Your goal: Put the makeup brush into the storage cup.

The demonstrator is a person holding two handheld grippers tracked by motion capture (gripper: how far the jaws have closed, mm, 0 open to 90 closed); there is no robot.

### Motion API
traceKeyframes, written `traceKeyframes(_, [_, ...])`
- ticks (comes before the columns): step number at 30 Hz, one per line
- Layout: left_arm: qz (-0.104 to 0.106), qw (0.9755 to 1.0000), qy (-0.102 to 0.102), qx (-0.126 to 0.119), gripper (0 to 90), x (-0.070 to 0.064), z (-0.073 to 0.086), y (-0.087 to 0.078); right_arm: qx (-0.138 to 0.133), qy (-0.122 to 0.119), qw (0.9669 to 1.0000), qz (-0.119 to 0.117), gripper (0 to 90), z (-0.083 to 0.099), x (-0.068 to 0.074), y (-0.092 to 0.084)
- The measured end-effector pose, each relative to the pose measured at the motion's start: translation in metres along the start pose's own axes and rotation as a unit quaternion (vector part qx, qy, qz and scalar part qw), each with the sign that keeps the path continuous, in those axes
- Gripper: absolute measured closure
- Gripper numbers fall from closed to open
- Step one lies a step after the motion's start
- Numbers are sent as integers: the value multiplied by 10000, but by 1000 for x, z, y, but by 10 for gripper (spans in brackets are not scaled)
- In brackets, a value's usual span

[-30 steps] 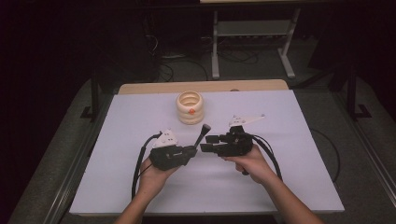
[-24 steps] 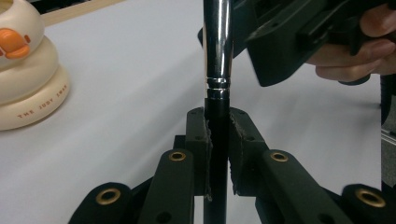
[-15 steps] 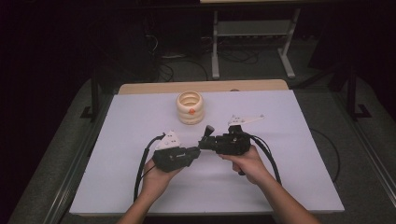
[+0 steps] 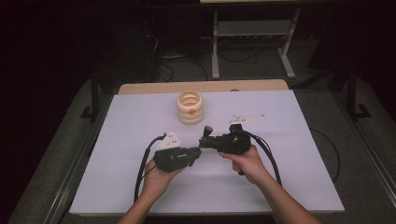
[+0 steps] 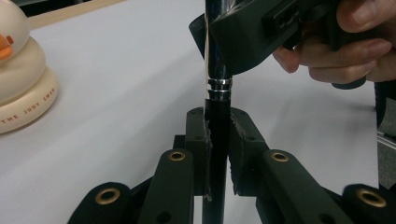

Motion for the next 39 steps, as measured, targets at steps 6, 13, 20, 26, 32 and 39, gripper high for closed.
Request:
traceKeyframes(6, [15,10000,66,44,651,2,3,2,-1,-88,10000,17,765,0,1,-1])
traceKeyframes(13, [367,9990,86,-251,509,0,-1,-5,102,-532,9981,288,765,-2,-1,-10])
traceKeyframes(20, [1052,9923,325,-564,469,-9,-6,-11,576,-1263,9891,493,765,0,4,-22])
traceKeyframes(26, [1535,9842,538,-702,477,-20,-9,-16,957,-1805,9784,316,765,5,18,-28])
traceKeyframes(32, [1744,9793,696,-751,504,-26,-9,-17,1138,-2001,9731,3,765,10,28,-30])
traceKeyframes(39, [1934,9754,784,-715,546,-32,-8,-16,1330,-2077,9689,-209,765,18,36,-27])
Point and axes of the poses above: each handheld gripper's, and its own axes: y roughly forward along the jaws, z roughly out of its underside, x roughly to its left, the point moved 10 cm from there along y, roughly forward along the jaws, and after that the axes turned 13 degrees about y, right-handed, at the moved point
